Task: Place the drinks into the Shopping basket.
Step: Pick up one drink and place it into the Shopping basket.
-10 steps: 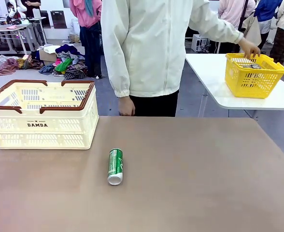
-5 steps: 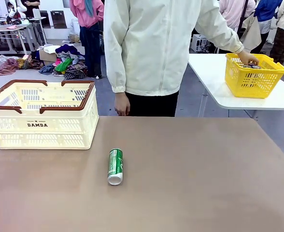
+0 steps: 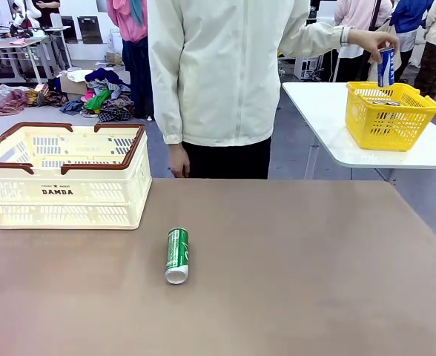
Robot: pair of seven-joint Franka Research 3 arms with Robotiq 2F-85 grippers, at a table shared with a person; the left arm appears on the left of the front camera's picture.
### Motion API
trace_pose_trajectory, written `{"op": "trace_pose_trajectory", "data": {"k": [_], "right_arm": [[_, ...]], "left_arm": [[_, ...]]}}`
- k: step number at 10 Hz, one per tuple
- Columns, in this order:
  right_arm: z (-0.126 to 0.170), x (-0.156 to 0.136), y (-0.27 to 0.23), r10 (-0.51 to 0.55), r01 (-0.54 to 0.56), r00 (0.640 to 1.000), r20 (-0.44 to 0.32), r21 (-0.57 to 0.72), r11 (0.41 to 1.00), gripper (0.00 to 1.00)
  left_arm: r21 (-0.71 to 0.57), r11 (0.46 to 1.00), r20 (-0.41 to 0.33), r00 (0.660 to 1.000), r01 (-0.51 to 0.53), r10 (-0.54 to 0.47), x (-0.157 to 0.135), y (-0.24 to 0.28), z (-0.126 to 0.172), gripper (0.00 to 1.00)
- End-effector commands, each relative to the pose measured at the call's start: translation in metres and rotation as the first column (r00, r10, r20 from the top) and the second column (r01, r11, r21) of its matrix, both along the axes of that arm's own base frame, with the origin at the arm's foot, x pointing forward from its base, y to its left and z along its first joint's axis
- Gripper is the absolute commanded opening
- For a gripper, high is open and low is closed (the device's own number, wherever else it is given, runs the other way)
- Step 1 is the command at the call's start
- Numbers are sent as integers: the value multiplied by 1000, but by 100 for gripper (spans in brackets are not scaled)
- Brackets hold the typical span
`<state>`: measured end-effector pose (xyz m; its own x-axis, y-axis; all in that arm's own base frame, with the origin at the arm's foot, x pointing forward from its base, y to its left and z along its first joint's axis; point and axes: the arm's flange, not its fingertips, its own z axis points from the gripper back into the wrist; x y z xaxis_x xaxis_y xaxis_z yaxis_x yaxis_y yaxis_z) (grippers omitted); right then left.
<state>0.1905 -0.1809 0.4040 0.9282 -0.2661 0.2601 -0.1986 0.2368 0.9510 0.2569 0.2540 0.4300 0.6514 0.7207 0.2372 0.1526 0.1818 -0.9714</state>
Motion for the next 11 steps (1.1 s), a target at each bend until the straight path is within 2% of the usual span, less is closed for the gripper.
{"op": "trace_pose_trajectory", "data": {"k": [1, 2, 3, 4, 6, 7, 8, 9, 10, 11], "right_arm": [[8, 2, 1, -11, 11, 1000, -1, 21, 1000, 100], [8, 2, 1, -11, 11, 1000, -1, 21, 1000, 100], [8, 2, 1, -11, 11, 1000, -1, 21, 1000, 100], [8, 2, 1, -11, 11, 1000, -1, 21, 1000, 100], [8, 2, 1, -11, 11, 1000, -1, 21, 1000, 100], [8, 2, 1, -11, 11, 1000, -1, 21, 1000, 100], [8, 2, 1, -11, 11, 1000, -1, 21, 1000, 100], [8, 2, 1, -11, 11, 1000, -1, 21, 1000, 100], [8, 2, 1, -11, 11, 1000, -1, 21, 1000, 100], [8, 2, 1, -11, 11, 1000, -1, 21, 1000, 100]], "left_arm": [[233, 957, -75, 984, 172, -159, 21, -92, 50, 100], [381, 880, -128, 959, 283, -252, 39, -151, 68, 100], [501, 761, -205, 910, 413, -360, 53, -212, 77, 100], [605, 662, -242, 895, 442, -376, 61, -259, 77, 100], [696, 429, -339, 790, 576, -511, 47, -340, 70, 100], [754, 366, -317, 790, 545, -524, 34, -380, 61, 100], [770, 301, -340, 762, 562, -551, 27, -407, 45, 100], [719, 346, -336, 737, 603, -587, 34, -389, 51, 100], [643, 482, -272, 766, 595, -583, 44, -330, 74, 100], [574, 579, -256, 798, 579, -545, 44, -246, 89, 100]]}}
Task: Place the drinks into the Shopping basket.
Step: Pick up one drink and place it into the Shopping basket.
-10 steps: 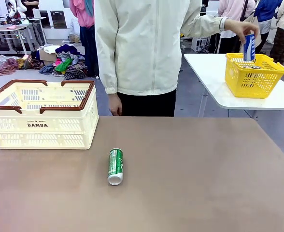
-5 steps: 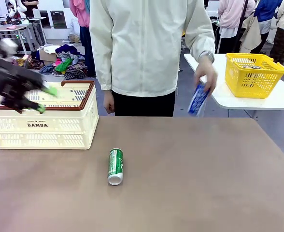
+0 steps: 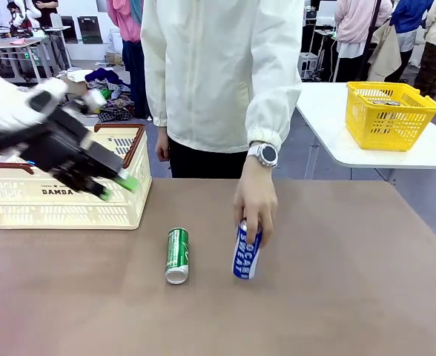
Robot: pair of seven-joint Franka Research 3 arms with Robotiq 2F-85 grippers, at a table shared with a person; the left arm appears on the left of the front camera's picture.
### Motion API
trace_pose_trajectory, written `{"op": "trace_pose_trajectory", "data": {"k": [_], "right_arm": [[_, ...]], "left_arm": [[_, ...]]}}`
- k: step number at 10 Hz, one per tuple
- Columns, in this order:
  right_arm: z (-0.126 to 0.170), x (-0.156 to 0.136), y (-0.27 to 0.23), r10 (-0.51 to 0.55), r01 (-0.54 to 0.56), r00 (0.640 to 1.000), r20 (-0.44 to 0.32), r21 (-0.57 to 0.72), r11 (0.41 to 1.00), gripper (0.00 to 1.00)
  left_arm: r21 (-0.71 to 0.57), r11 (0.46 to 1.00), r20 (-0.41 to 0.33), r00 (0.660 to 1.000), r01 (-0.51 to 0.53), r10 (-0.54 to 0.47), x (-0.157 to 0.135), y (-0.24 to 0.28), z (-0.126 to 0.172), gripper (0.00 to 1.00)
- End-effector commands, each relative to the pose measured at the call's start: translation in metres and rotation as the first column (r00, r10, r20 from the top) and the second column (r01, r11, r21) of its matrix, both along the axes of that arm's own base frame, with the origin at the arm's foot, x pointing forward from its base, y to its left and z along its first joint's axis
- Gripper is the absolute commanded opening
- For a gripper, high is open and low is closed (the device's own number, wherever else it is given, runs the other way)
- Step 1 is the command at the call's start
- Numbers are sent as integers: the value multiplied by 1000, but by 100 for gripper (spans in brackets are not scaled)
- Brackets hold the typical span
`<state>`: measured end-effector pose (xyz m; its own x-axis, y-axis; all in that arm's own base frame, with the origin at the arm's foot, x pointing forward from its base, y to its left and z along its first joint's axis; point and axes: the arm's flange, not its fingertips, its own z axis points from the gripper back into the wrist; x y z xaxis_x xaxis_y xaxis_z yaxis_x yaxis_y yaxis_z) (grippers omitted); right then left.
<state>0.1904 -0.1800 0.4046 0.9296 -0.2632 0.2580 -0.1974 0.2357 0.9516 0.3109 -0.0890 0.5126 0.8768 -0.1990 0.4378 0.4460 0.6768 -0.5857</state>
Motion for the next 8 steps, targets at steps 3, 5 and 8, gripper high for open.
{"op": "trace_pose_trajectory", "data": {"k": [3, 5, 8], "right_arm": [[8, 2, 1, -15, 15, 1000, 1, 20, 1000, 100], [8, 2, 1, -15, 15, 1000, 1, 20, 1000, 100], [8, 2, 1, -15, 15, 1000, 1, 20, 1000, 100]], "left_arm": [[-321, 896, -154, 950, -307, 270, -49, 271, -19, 100], [-437, 811, -163, 921, -390, 355, -80, 319, -41, 100], [-509, 787, -130, 935, -348, 329, -82, 314, -33, 100]]}}
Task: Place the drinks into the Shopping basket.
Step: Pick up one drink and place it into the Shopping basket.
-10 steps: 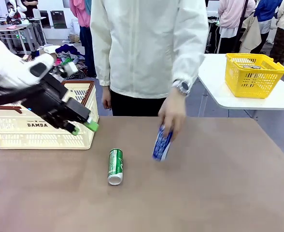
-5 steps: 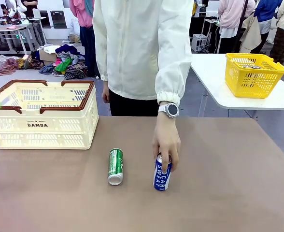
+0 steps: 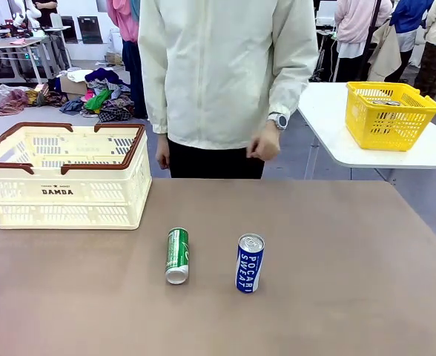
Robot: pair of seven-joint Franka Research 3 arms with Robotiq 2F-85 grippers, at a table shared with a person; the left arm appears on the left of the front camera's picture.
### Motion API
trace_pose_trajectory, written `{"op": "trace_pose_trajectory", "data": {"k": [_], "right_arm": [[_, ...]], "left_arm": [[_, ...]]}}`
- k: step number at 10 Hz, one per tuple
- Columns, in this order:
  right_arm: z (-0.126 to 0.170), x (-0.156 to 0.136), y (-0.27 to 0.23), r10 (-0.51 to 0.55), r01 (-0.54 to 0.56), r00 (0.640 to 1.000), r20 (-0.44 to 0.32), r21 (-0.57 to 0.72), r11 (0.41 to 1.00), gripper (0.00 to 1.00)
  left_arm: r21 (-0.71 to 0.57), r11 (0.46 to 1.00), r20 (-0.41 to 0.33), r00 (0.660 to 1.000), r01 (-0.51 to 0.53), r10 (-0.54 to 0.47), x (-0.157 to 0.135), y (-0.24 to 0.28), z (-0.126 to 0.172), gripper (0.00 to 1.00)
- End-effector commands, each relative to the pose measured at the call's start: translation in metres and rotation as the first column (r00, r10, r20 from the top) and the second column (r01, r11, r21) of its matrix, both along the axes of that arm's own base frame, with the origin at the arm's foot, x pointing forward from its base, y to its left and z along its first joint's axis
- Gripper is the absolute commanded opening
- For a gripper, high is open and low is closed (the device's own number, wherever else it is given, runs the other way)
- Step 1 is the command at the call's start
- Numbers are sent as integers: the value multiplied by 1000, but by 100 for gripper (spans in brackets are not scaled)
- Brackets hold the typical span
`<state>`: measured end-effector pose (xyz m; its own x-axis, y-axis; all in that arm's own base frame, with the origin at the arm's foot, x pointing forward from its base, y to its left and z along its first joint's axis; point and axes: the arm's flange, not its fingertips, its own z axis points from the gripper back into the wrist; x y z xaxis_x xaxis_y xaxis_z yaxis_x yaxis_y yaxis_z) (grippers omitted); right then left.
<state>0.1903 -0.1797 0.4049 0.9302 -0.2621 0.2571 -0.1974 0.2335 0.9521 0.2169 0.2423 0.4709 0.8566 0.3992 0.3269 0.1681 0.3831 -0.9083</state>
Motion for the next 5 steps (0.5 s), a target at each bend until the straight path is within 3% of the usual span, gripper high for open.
{"op": "trace_pose_trajectory", "data": {"k": [1, 4, 5], "right_arm": [[7, 2, 0, -16, 16, 1000, 2, 18, 1000, 100], [7, 2, 0, -16, 16, 1000, 2, 18, 1000, 100], [7, 2, 0, -16, 16, 1000, 2, 18, 1000, 100]], "left_arm": [[32, 994, 47, 994, 101, -102, 24, -42, 21, 100], [275, 916, -1, 952, 293, -305, 62, -189, 35, 100], [393, 891, 45, 963, 226, -264, 69, -239, 29, 100]]}}
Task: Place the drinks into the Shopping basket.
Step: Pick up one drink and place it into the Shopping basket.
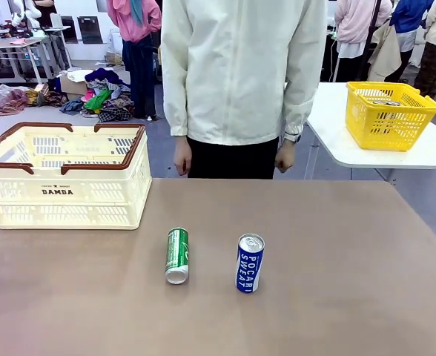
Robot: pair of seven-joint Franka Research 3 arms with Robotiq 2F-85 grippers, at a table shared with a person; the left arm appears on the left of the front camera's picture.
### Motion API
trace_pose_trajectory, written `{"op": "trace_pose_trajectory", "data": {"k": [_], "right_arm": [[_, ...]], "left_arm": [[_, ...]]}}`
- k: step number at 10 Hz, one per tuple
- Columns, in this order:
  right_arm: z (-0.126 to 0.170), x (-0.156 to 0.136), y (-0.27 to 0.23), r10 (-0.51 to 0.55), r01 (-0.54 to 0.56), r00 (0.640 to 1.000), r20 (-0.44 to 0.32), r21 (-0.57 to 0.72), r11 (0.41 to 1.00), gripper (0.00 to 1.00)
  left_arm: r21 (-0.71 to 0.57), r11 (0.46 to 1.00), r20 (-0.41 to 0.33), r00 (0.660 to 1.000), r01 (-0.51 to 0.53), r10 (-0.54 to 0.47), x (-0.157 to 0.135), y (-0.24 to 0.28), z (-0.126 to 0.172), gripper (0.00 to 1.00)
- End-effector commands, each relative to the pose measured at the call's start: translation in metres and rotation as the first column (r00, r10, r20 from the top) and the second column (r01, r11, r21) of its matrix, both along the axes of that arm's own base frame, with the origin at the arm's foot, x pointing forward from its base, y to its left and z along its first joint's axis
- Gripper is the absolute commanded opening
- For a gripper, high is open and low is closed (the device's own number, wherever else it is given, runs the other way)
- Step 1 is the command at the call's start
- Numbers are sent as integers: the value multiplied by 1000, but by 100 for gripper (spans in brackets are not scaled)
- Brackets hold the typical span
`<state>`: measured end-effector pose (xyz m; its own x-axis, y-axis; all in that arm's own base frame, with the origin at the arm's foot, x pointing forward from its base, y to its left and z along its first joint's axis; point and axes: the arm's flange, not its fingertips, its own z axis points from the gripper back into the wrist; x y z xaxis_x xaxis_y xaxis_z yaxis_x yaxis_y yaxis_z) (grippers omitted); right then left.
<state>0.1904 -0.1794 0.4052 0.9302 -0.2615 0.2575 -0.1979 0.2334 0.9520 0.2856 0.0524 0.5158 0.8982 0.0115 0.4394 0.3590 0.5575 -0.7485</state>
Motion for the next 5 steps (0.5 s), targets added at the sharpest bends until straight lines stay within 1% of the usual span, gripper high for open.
{"op": "trace_pose_trajectory", "data": {"k": [1, 2, 3, 4, 5], "right_arm": [[7, 2, 0, -17, 17, 1000, 1, 18, 1000, 100], [7, 2, 0, -17, 17, 1000, 1, 18, 1000, 100], [7, 2, 0, -17, 17, 1000, 1, 18, 1000, 100], [7, 2, 0, -17, 17, 1000, 1, 18, 1000, 100], [7, 2, 0, -17, 17, 1000, 1, 18, 1000, 100]], "left_arm": [[176, 984, 91, 995, 9, -25, 2, -103, -27, 100], [304, 946, 42, 990, 116, -135, 7, -154, -43, 100], [376, 906, -12, 978, 196, -206, 15, -194, -58, 100], [439, 840, -79, 945, 319, -317, 16, -261, -92, 100], [445, 841, -68, 948, 307, -311, 15, -263, -94, 100]]}}
